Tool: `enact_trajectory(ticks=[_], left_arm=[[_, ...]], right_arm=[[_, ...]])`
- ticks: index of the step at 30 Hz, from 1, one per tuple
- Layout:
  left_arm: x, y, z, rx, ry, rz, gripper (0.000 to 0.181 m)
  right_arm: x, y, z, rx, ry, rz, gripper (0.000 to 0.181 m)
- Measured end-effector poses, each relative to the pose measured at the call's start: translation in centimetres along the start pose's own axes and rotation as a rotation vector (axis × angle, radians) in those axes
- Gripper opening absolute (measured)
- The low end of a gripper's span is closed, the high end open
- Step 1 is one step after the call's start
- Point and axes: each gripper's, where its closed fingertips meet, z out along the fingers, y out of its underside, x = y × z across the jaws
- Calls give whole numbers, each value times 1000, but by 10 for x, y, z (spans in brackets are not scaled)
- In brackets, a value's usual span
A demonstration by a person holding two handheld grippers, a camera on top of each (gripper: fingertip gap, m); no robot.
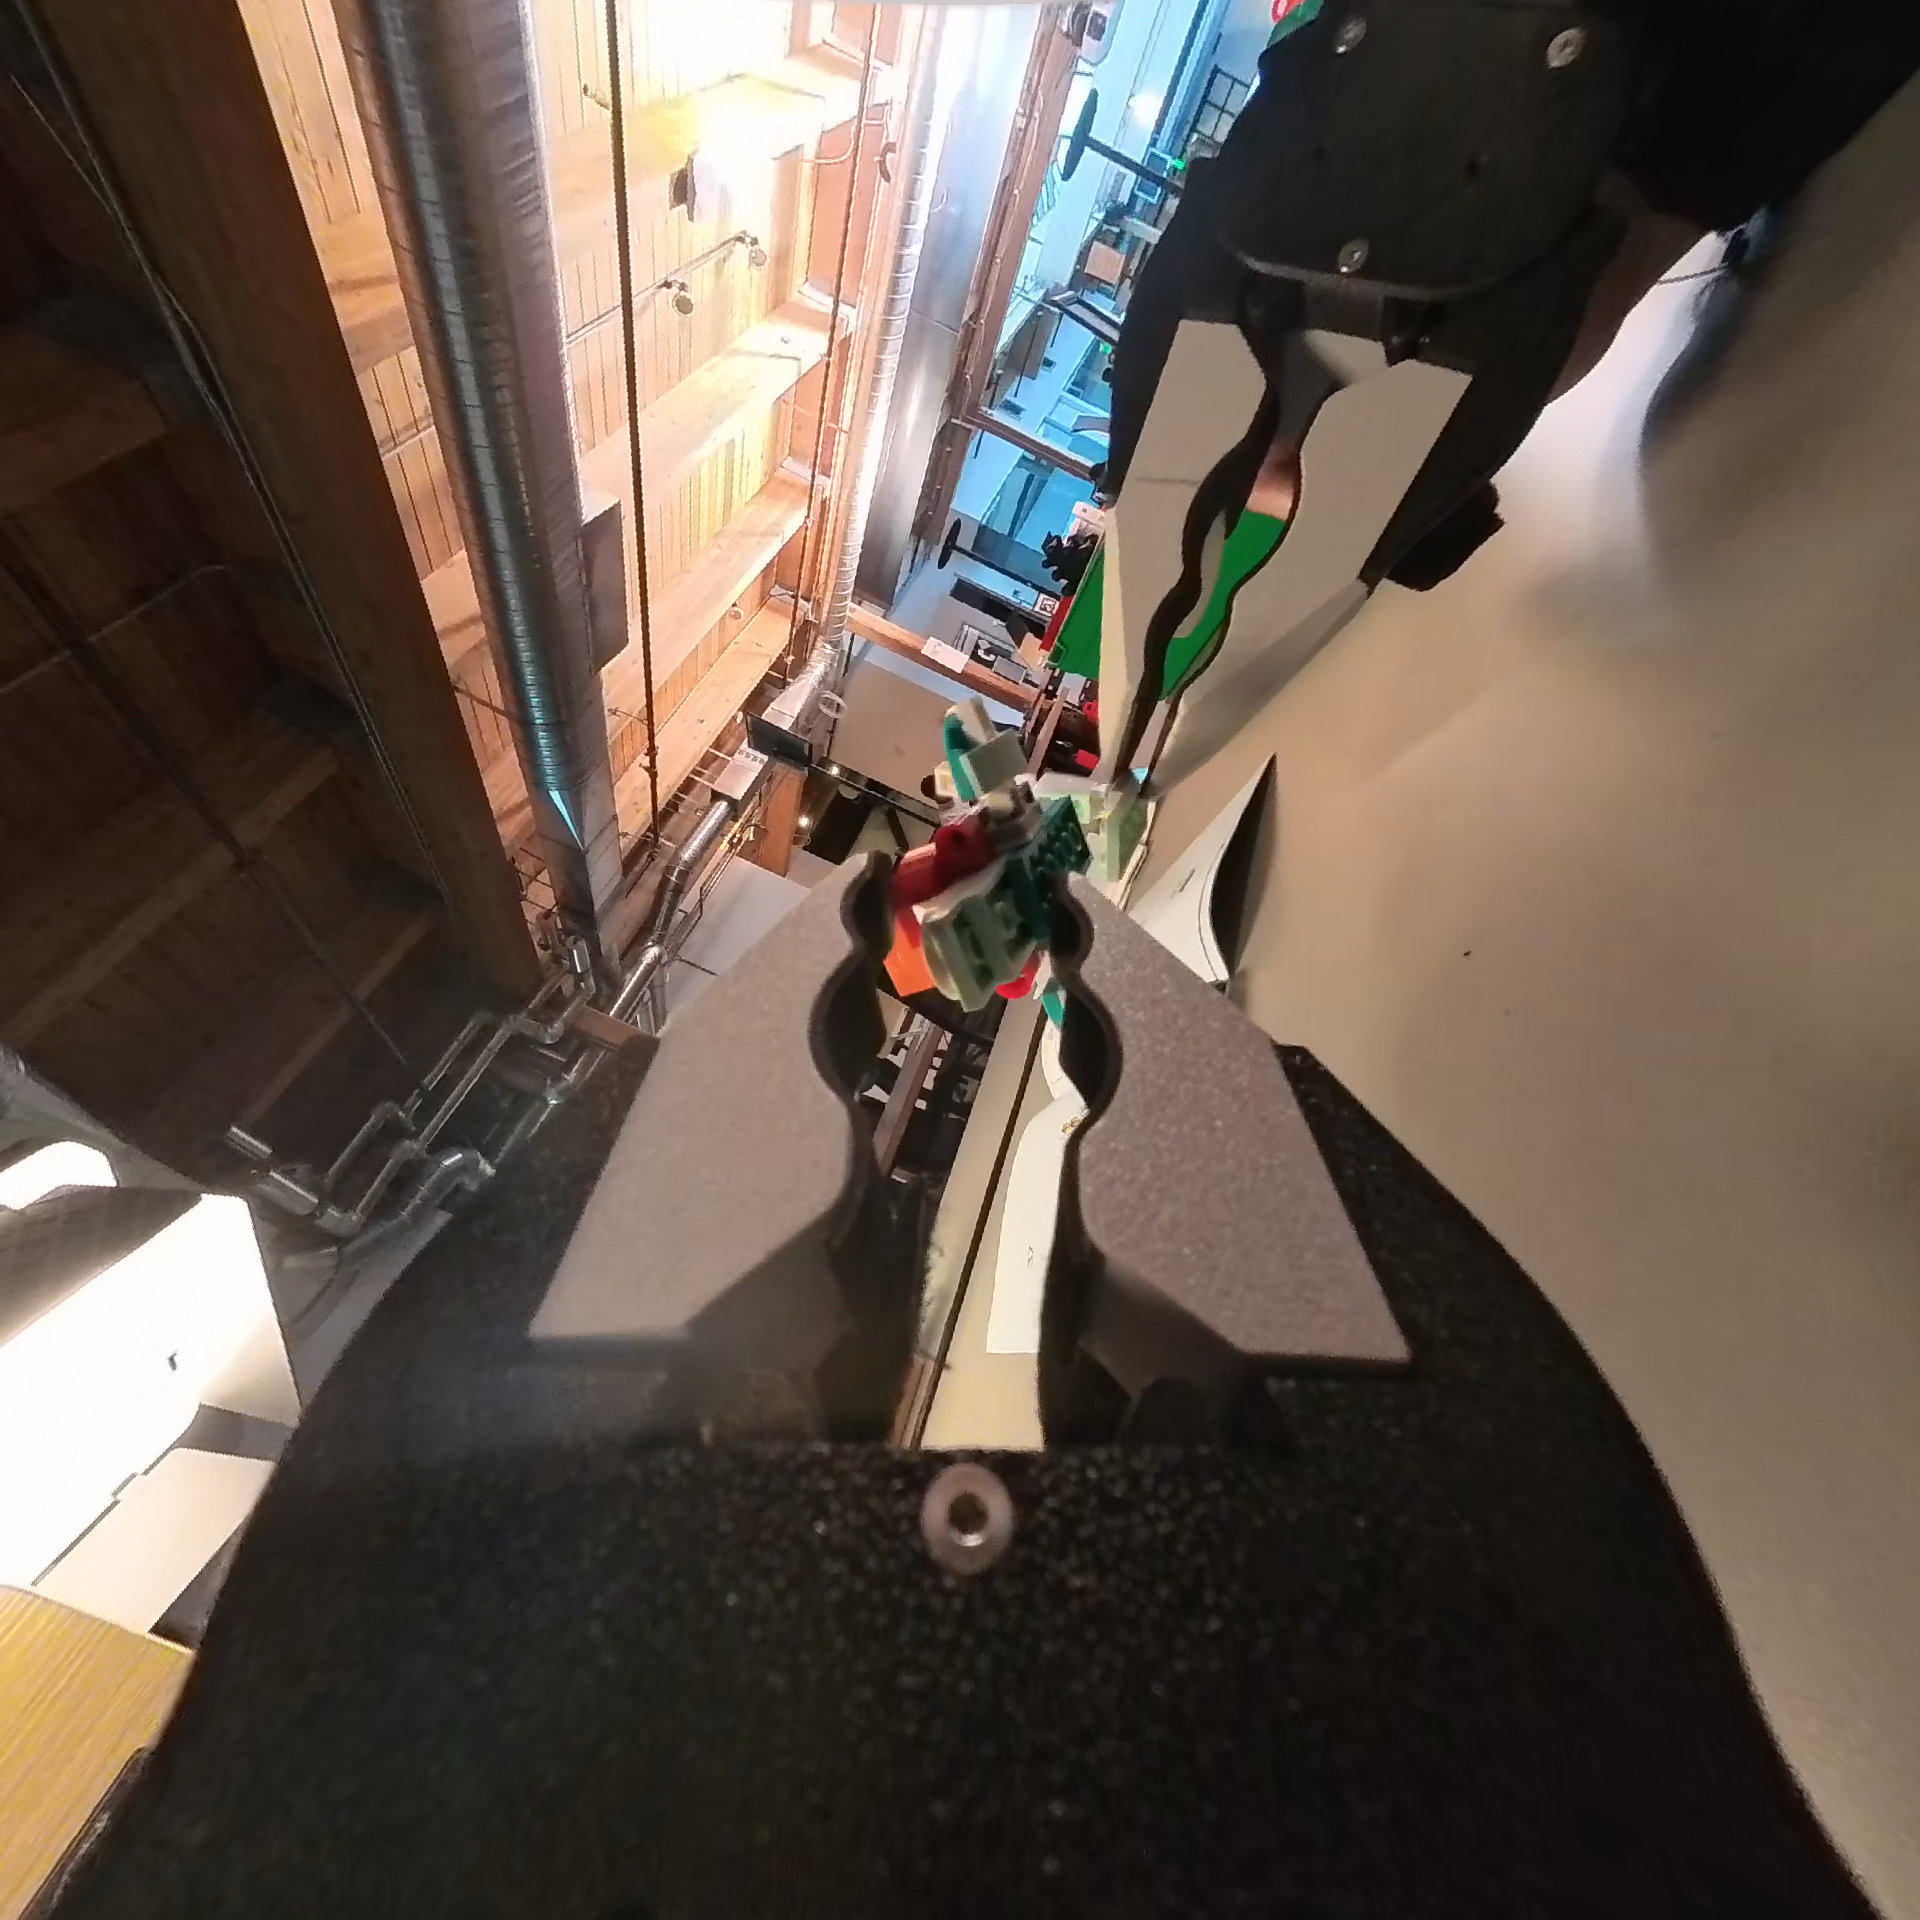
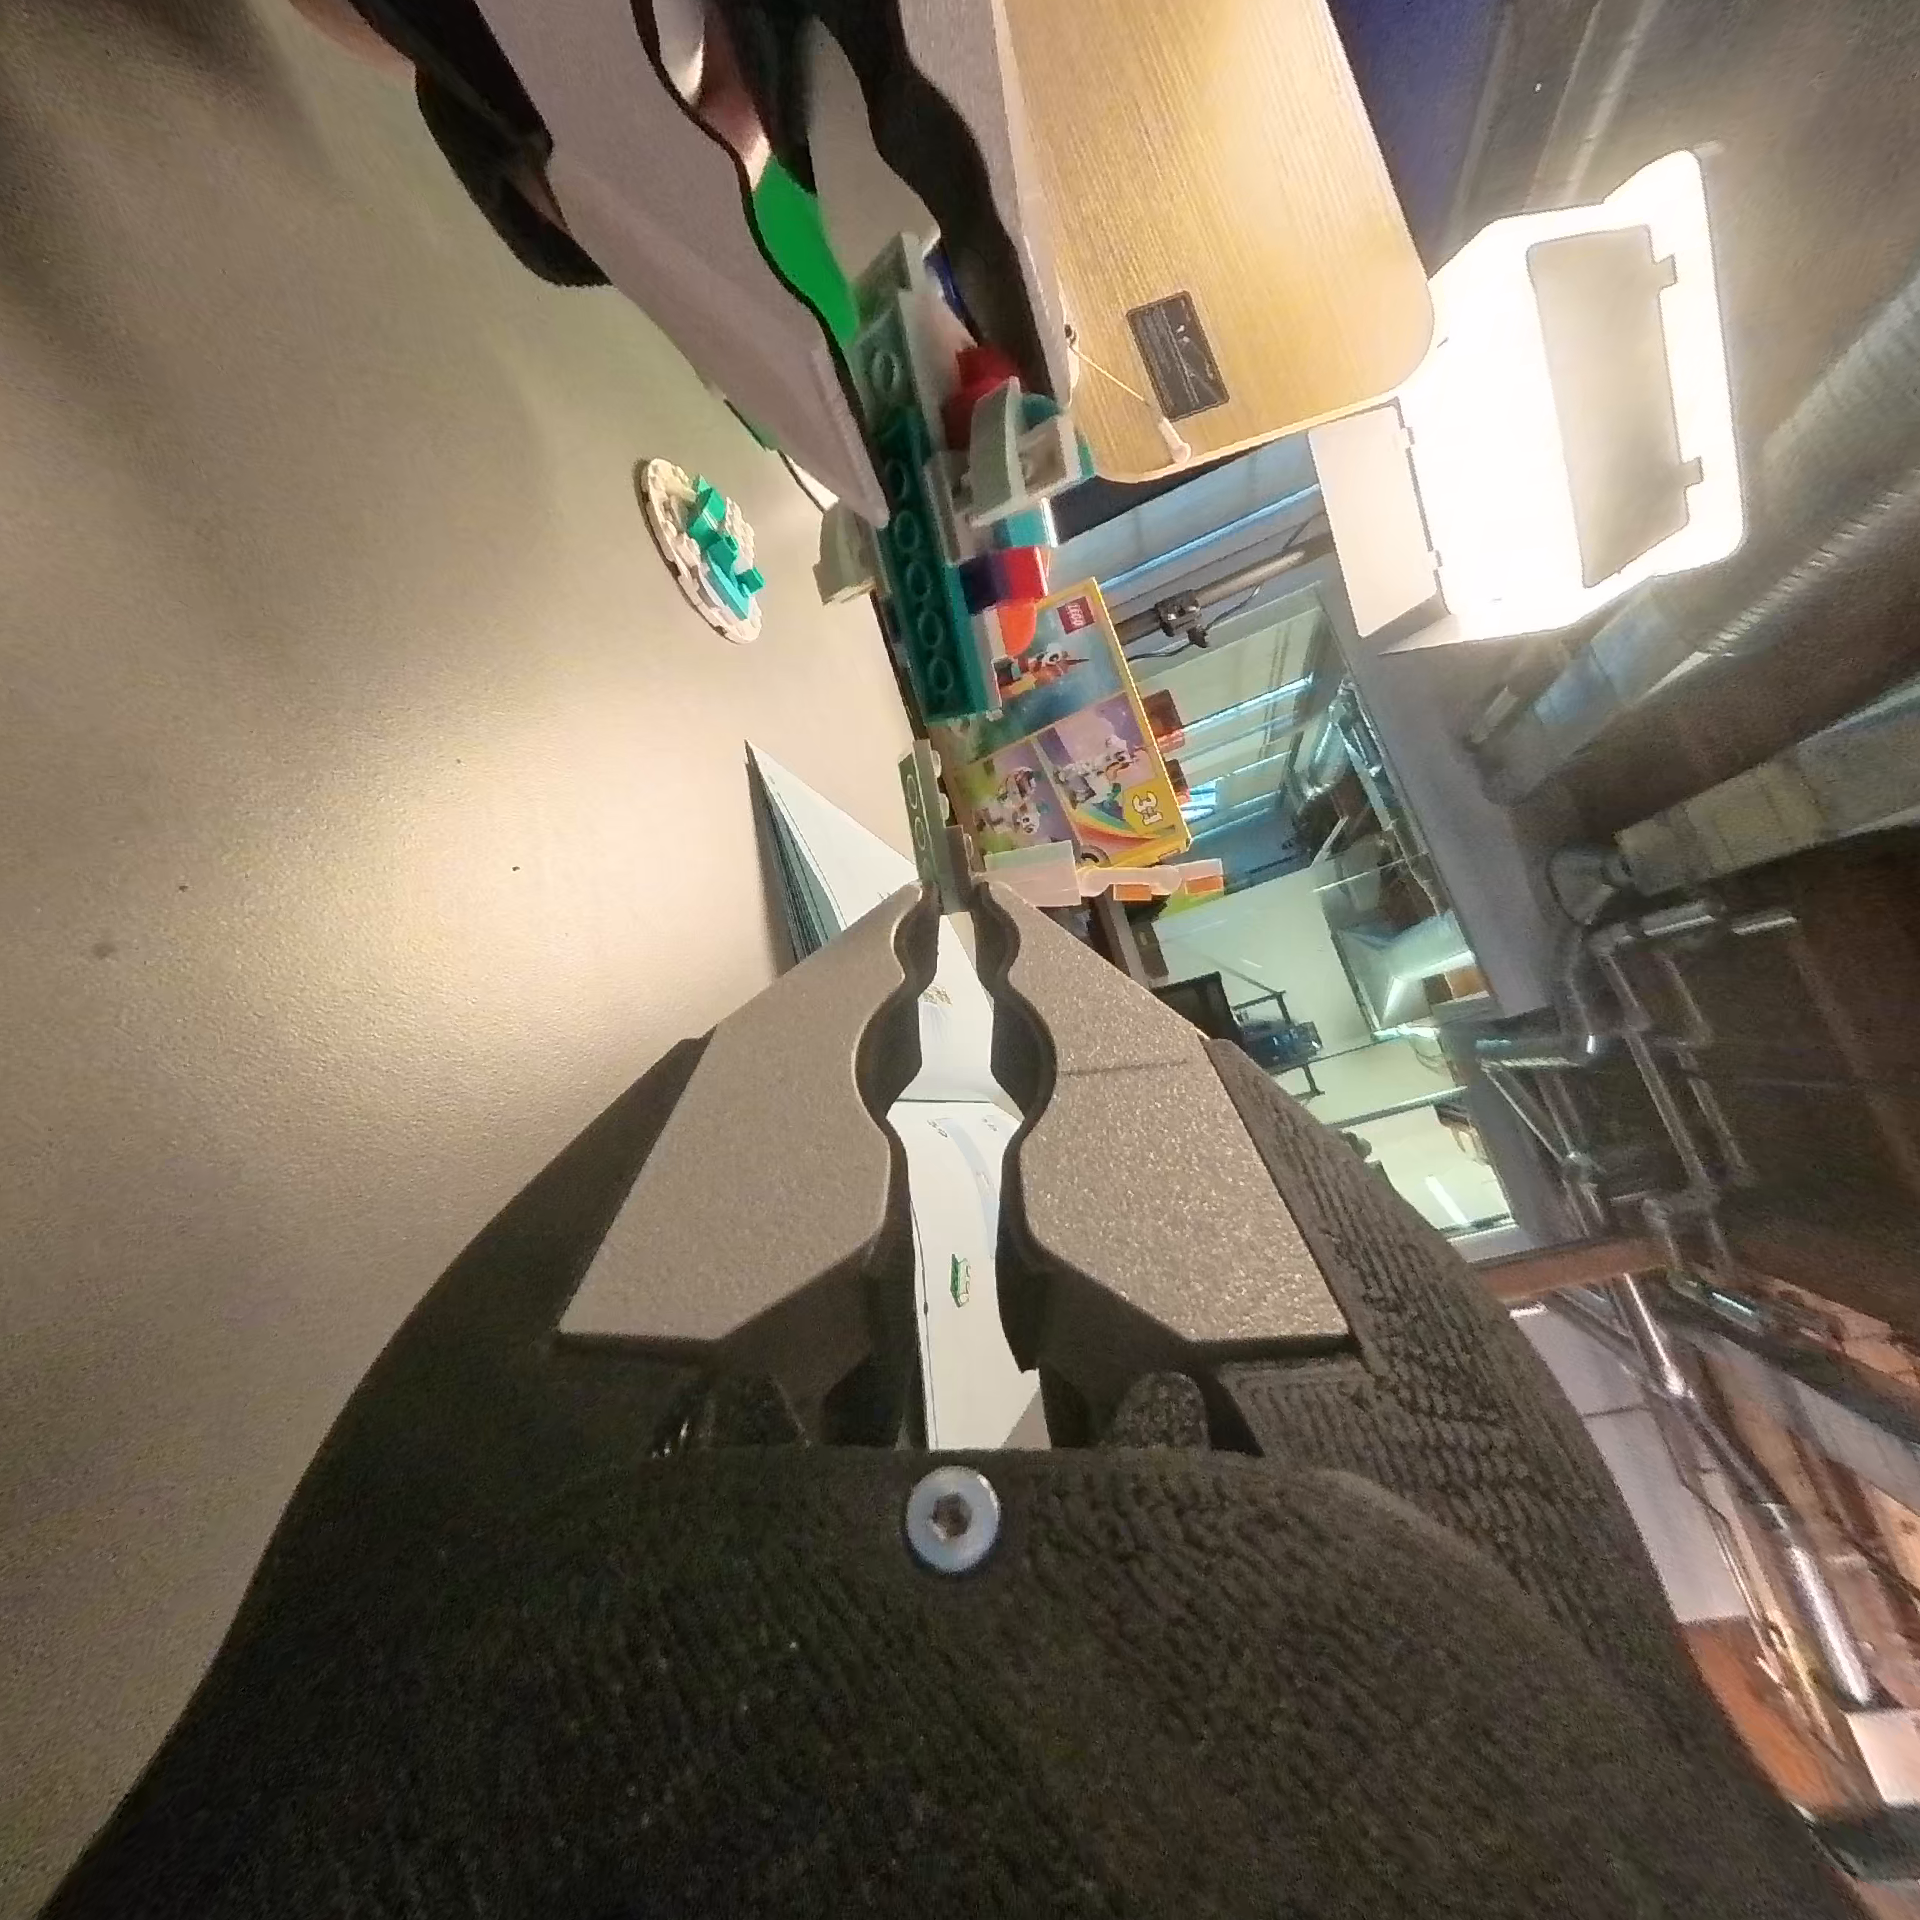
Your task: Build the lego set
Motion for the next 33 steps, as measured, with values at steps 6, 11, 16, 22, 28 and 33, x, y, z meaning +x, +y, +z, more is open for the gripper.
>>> enact_trajectory(ticks=[6,11,16,22,28,33], left_arm=[[1,1,0,-2,3,-4,27],[1,2,0,-3,4,-13,27],[4,6,1,-12,26,-36,27],[32,24,3,-86,214,-184,27],[56,32,5,-162,401,-490,27],[69,33,4,-249,509,-694,27]], right_arm=[[-1,-1,0,5,-7,-1,5],[-2,-1,0,5,-9,1,5],[-3,1,1,2,-18,3,5],[-9,21,1,-53,-108,42,5],[-6,34,-4,-82,-148,101,4],[-2,35,-6,-76,-135,108,5]])
